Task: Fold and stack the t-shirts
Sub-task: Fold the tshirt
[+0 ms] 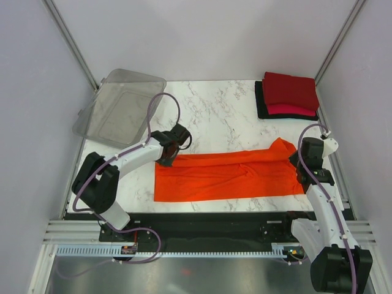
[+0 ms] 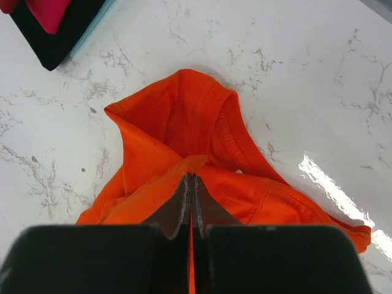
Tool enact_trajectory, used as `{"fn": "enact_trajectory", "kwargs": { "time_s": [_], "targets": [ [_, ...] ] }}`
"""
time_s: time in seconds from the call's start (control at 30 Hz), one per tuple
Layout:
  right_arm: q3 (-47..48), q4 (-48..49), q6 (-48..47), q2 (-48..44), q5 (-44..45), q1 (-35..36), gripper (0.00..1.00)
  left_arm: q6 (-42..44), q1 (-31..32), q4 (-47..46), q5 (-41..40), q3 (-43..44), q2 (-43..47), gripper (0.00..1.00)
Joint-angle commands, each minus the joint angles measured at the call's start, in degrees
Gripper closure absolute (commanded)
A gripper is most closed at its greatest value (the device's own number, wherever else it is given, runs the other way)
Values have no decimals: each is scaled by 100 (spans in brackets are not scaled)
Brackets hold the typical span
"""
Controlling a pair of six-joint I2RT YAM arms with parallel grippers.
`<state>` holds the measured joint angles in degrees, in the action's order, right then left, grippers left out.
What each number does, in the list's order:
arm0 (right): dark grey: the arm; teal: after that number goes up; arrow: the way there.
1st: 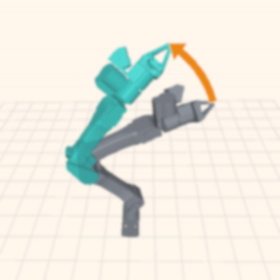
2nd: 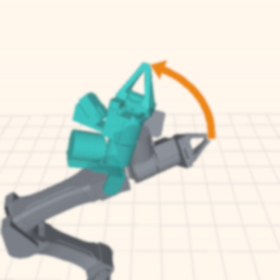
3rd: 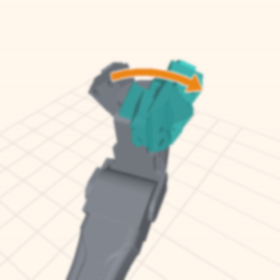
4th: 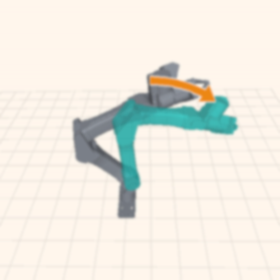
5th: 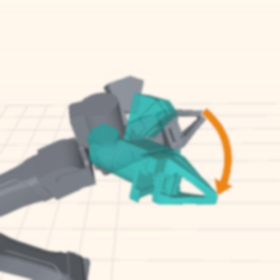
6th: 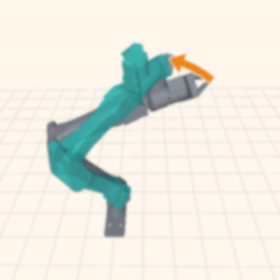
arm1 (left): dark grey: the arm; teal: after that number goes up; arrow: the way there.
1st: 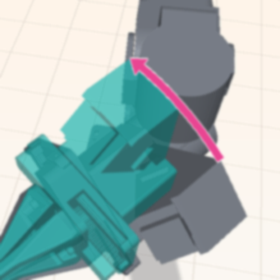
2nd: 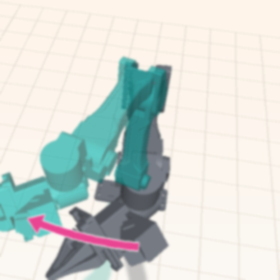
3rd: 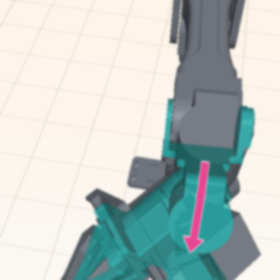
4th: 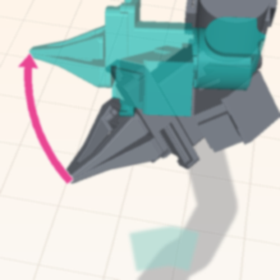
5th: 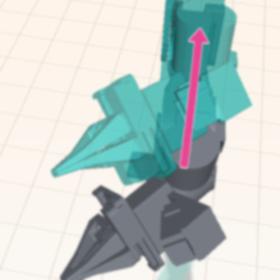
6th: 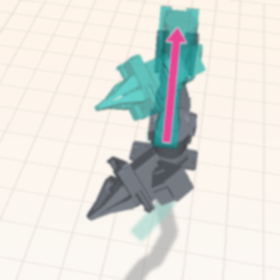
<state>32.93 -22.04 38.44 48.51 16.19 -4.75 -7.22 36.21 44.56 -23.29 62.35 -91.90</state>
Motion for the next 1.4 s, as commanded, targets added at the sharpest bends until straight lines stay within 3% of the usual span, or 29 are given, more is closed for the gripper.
{"fn": "enact_trajectory", "kwargs": {
  "time_s": [0.0, 0.1, 0.27, 0.37, 0.57, 0.73, 0.9, 1.17, 1.37],
  "targets": [
    [-67, -98, 427, -131, 297, -34, 100, -525, 53, 273, -553, -161, -65, 98],
    [-146, -195, 551, -123, 359, -61, 100, -649, 79, 334, -633, -232, 5, 95],
    [-199, -309, 797, -79, 315, -78, 100, -771, 150, 492, -660, -258, 163, 74],
    [-146, -467, 902, -96, 368, -78, 93, -955, 176, 685, -729, -188, 268, 61],
    [82, -784, 903, -149, 657, -78, 73, -1447, 176, 1116, -704, 145, 497, 57],
    [442, -680, 561, -140, 501, -70, 69, -1650, 45, 1143, -160, 445, 585, 55],
    [750, -231, -19, 272, -726, -78, 69, -1712, -332, 1082, 377, 621, 638, 54],
    [1540, -195, -977, 2179, -1916, -78, 64, -1686, -1079, 635, 1341, 270, 304, 50],
    [2173, -257, -1435, 3216, -1988, -78, 57, -1572, -1414, 317, 1626, 383, 59, 45]
  ]
}}
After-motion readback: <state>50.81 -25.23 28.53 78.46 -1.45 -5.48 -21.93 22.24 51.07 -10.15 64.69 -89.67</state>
